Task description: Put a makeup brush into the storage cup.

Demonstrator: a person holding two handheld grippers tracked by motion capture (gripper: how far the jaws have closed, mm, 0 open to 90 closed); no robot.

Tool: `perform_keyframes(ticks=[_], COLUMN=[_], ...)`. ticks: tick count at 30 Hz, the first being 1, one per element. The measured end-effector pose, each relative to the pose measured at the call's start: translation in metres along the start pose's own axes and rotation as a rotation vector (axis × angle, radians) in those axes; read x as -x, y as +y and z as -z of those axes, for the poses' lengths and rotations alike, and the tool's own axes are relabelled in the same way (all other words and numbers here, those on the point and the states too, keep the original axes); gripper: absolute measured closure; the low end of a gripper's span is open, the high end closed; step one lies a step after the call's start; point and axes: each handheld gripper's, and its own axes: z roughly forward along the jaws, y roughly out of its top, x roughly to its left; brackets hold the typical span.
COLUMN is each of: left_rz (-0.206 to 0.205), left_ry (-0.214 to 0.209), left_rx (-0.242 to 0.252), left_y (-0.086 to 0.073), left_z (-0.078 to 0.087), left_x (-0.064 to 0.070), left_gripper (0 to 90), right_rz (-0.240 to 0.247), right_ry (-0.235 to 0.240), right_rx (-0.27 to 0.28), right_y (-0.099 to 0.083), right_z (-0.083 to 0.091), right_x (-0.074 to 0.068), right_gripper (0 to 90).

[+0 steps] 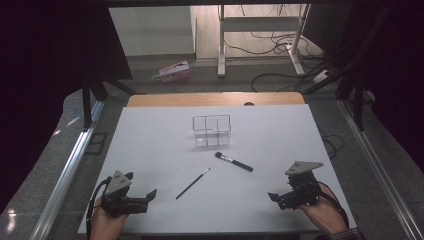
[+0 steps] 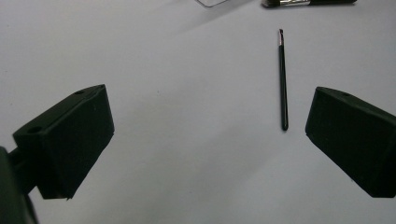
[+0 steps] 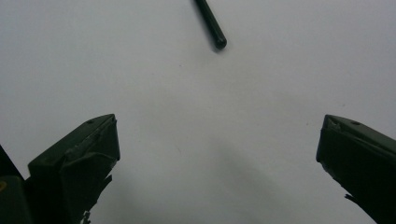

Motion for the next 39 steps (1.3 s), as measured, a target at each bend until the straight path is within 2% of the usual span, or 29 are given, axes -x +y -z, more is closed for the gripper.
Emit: perform_keyframes(ticks=[3, 10, 14, 20, 29, 34, 39], left_rz=[-0.001, -0.002, -0.002, -0.003, -0.005, -0.006, -0.008], left_ry=[-0.001, -0.003, -0.003, -0.006, -0.007, -0.007, -0.009], left_rx=[-0.007, -0.012, -0.013, -0.018, -0.015, -0.016, -0.019], left_y=[0.000, 0.000, 0.000, 0.000, 0.000, 0.000, 0.000], left_z=[-0.001, -0.001, -0.002, -0.002, -0.002, -0.002, -0.003], left_x=[0.000, 0.001, 0.000, 0.000, 0.001, 0.001, 0.001], left_gripper=[1.6, 1.3, 1.2, 1.2, 1.1, 1.1, 1.1], right_rz=[0.003, -0.030, -0.014, 0.023, 0.031, 0.059, 0.066], right_ry=[-0.013, 0.016, 0.019, -0.007, -0.008, -0.008, -0.015], right_rx=[-0.006, -0.032, -0.052, -0.064, -0.085, -0.118, -0.129], right_y=[0.003, 0.006, 0.008, 0.014, 0.024, 0.031, 0.037], right_z=[0.000, -0.001, -0.003, -0.004, -0.006, -0.010, -0.013], right_x=[0.001, 0.006, 0.008, 0.011, 0.014, 0.013, 0.013], right_gripper=[0.0, 0.1, 0.6, 0.6, 0.7, 0.8, 0.2])
